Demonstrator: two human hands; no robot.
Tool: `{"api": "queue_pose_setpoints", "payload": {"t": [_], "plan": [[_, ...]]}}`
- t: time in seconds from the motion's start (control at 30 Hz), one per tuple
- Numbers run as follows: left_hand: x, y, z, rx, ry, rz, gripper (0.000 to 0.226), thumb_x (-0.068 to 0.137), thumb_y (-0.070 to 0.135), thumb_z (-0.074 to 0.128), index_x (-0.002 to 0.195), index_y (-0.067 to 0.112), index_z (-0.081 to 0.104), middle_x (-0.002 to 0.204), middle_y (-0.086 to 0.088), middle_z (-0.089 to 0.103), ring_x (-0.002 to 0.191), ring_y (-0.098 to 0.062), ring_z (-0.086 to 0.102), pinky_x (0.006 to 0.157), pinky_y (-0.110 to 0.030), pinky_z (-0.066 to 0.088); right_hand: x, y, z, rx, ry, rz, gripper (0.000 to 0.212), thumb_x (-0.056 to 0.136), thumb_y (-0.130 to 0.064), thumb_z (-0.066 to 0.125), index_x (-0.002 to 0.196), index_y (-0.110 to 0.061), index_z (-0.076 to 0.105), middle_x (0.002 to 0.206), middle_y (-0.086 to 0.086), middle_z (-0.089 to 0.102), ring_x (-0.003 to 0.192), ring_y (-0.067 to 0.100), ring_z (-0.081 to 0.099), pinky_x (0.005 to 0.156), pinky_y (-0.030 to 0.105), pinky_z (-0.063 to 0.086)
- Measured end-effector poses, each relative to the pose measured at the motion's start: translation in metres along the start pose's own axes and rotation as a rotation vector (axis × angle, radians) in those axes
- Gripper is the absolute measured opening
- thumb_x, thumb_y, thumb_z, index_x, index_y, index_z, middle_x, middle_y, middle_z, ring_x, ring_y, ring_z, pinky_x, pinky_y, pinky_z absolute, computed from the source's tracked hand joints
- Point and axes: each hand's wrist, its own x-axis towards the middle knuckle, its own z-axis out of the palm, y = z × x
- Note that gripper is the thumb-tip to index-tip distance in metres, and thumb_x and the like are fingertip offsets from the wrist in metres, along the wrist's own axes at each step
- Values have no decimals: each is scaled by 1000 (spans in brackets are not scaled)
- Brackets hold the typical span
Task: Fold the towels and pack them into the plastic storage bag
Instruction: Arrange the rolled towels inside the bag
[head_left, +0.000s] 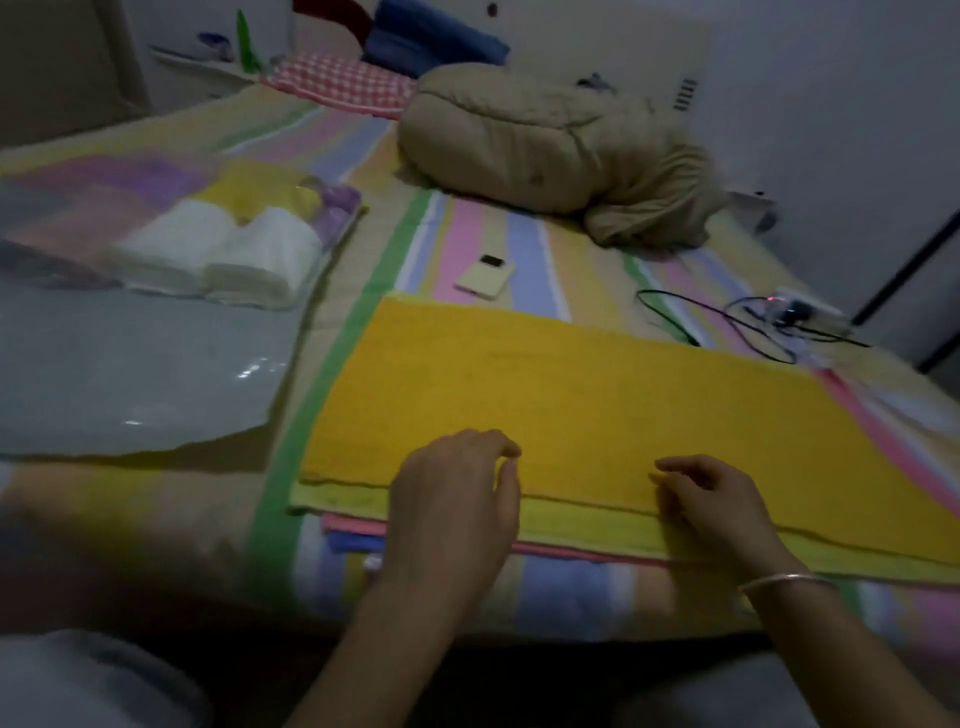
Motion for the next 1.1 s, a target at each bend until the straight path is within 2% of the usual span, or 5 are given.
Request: {"api": "queue_pose_setpoints", "payload": {"t": [0.17, 0.3, 0.57, 0.87, 1.1], "plan": [[28, 31, 99, -28, -202, 296, 31, 80, 29, 54, 105, 19, 68, 113, -4, 67, 103, -27, 62, 87, -39, 49, -15, 44, -51, 609, 90, 366, 28, 96, 1, 37, 122, -8, 44, 80, 22, 58, 56, 26, 56, 42, 28, 49], [28, 32, 138, 65, -219, 354, 39, 79, 35, 48, 107, 16, 69, 116, -11, 66, 104, -31, 64, 90, -40, 49, -12, 62, -85, 823, 203, 403, 49, 94, 3, 36, 141, -10, 30, 109, 27, 56, 81, 32, 61, 62, 35, 51], [17, 23, 155, 70, -156, 379, 43, 86, 38, 42, 118, 22, 66, 129, -3, 62, 120, -23, 58, 103, -42, 40, 41, 73, -111, 325, 387, 449, 66, 85, -20, 54, 144, -4, 31, 147, 18, 29, 127, 40, 38, 102, 49, 38], [58, 18, 84, -1099, -131, -616, 24, 103, 16, 34, 104, 11, 58, 107, -15, 63, 84, -21, 62, 71, -33, 49, 16, -29, -16, -389, -52, -615, 53, 88, -22, 53, 139, -10, 45, 146, 8, 42, 140, 26, 30, 113, 35, 23], [88, -32, 50, -1063, -104, -885, 18, 101, 23, 42, 102, 9, 53, 90, -19, 62, 72, -26, 63, 47, -30, 55, 11, -83, 34, -249, -512, -878, 29, 72, -11, 50, 82, -21, 74, 112, -3, 68, 109, 13, 53, 96, 24, 37]]}}
